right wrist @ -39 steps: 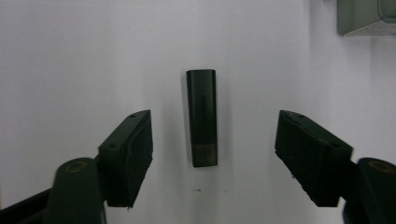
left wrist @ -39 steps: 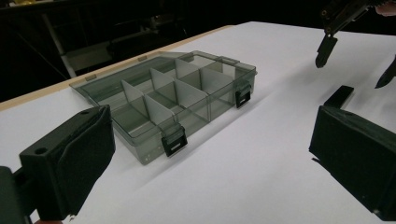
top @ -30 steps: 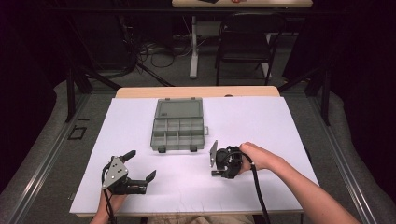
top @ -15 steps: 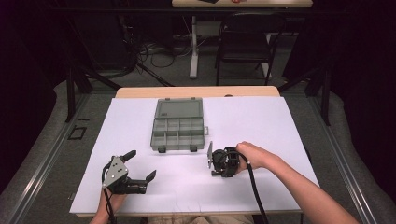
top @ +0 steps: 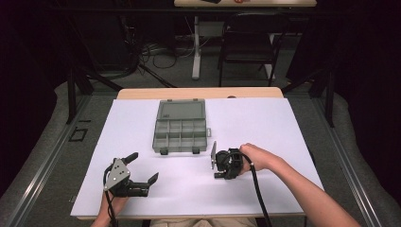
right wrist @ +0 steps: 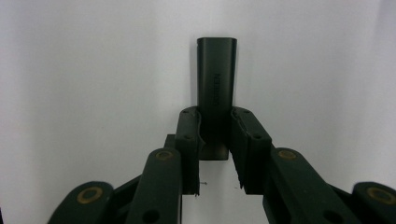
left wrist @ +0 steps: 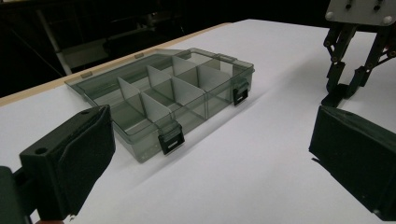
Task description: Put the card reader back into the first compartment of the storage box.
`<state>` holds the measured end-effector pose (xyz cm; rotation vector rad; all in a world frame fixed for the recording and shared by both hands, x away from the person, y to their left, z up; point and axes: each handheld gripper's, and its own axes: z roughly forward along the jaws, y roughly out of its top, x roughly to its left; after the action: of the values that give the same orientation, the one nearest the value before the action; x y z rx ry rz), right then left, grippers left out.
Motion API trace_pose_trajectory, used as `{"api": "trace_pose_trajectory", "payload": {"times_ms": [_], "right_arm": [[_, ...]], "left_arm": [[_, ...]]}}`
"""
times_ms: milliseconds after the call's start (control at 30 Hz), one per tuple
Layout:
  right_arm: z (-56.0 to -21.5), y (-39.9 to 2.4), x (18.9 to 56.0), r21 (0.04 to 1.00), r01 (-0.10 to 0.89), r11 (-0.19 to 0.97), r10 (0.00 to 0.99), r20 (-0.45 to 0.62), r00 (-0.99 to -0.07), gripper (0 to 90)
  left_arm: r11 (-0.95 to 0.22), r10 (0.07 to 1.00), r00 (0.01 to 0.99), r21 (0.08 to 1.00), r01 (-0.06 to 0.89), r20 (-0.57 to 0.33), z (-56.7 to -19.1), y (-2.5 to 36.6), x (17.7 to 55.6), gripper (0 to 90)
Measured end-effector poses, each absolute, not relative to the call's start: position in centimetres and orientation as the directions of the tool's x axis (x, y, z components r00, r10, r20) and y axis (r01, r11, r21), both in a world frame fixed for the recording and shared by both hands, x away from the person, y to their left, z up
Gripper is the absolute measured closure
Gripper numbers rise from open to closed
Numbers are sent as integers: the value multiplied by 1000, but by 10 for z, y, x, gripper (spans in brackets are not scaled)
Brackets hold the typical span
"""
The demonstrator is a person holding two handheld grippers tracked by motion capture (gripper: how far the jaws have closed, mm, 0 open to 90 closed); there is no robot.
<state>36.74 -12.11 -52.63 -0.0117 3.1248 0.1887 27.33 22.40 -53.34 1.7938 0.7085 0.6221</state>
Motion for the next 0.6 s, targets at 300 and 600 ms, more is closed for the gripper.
{"api": "trace_pose_trajectory", "payload": {"times_ms": [300,600], "right_arm": [[-522,-125,364,176,4,984,10,-30,-1000,745],[-511,-134,359,240,7,971,21,-55,-998,746]], "left_arm": [[-261,726,683,950,169,77,-533,225,273,2],[-259,727,682,951,168,78,-533,225,274,3]]}}
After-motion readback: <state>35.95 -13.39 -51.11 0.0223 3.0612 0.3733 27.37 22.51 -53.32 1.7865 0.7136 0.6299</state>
